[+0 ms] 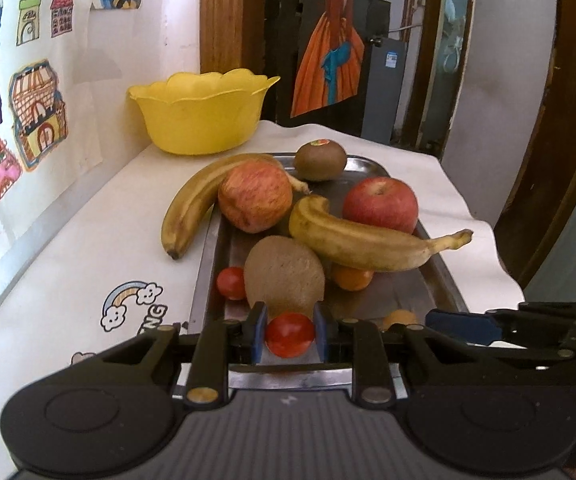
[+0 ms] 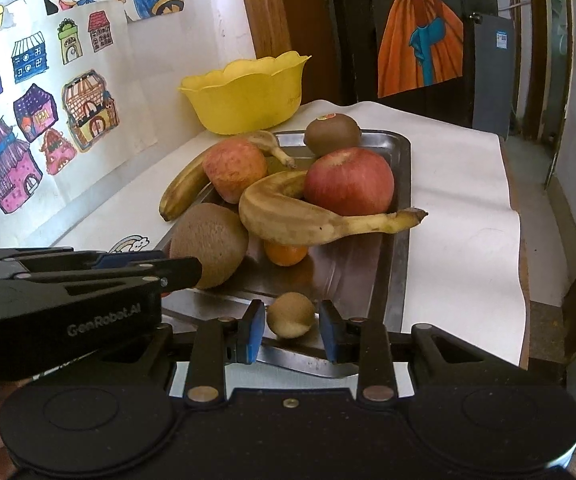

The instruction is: Organize fruits

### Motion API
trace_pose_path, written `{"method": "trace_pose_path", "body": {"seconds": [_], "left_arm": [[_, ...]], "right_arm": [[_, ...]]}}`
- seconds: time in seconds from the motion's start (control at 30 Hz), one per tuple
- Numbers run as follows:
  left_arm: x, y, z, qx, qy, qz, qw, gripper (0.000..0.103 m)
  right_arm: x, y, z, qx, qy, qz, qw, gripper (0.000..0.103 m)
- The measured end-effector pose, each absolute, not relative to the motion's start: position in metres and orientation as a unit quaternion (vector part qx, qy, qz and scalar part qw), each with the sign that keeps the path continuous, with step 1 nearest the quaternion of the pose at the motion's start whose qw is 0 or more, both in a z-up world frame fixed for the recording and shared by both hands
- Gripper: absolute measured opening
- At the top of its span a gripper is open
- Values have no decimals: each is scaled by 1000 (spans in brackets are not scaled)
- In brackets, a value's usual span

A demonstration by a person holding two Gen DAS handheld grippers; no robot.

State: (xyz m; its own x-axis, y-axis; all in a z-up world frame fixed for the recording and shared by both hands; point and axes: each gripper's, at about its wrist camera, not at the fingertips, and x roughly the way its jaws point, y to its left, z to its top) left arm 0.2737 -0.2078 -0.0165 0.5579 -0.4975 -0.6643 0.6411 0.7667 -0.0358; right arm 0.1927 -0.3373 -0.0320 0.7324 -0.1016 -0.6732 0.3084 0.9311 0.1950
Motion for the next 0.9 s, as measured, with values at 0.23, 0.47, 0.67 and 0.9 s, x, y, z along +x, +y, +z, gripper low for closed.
{"method": "trace_pose_path", "body": {"seconds": [0.23, 0.47, 0.67, 0.9], "left_arm": [[275, -207, -25, 103, 345, -307, 881, 39], [272, -193, -14, 88, 337, -295, 890, 65], [265, -162, 3, 68, 315, -292, 901, 97], [240, -112, 14, 71, 311, -290, 902, 102]], "right_arm": [[189, -339, -31, 142, 346, -104, 922, 42], [176, -338, -23, 130, 334, -114, 927, 61], [156, -323, -6, 128, 310, -147, 931, 89], [120, -275, 13, 116, 288, -192, 931, 102]]}}
